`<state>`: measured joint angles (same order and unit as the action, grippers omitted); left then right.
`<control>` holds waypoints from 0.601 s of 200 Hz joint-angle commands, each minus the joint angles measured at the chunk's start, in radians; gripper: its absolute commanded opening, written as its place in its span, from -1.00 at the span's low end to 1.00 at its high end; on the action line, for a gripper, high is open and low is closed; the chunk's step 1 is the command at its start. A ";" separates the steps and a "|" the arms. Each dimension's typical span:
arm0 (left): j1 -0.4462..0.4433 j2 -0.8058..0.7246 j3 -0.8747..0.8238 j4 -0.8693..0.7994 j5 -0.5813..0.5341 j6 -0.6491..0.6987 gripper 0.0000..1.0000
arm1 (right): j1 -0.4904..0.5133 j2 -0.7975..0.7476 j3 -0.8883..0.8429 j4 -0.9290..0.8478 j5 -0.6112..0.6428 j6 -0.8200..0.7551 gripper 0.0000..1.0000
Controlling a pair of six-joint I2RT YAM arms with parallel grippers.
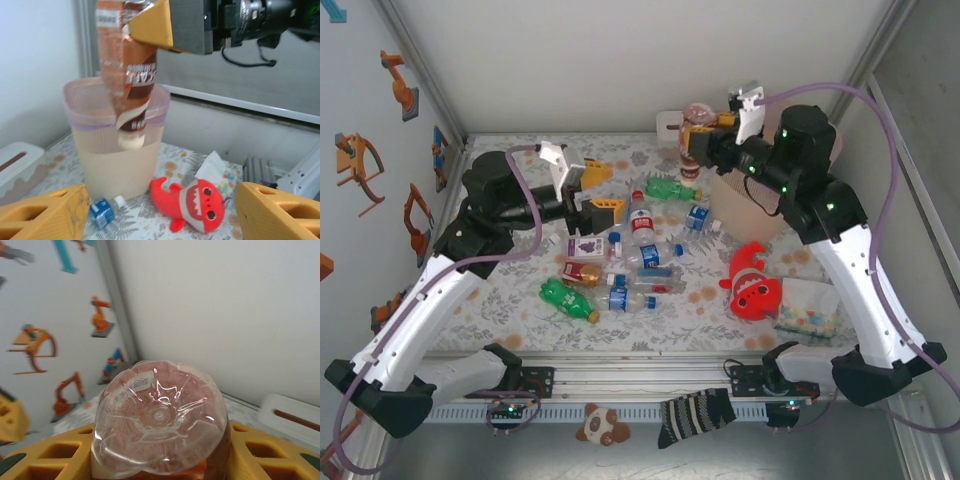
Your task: Put the plastic bottles in the bin
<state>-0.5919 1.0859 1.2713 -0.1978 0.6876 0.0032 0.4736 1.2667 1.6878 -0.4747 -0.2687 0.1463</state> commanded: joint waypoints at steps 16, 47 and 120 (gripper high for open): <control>0.077 -0.041 -0.008 -0.133 -0.069 0.011 0.52 | -0.104 0.063 0.130 -0.127 0.160 -0.124 -0.03; 0.162 -0.083 -0.049 -0.193 -0.102 0.018 0.52 | -0.171 0.127 0.193 -0.156 0.259 -0.229 -0.02; 0.287 -0.139 -0.133 -0.294 -0.122 0.074 0.52 | -0.293 0.376 0.350 -0.263 0.406 -0.439 -0.02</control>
<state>-0.3195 0.9600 1.1667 -0.4355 0.5819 0.0261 0.2115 1.5764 1.9808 -0.6800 0.0738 -0.1867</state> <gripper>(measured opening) 0.761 0.499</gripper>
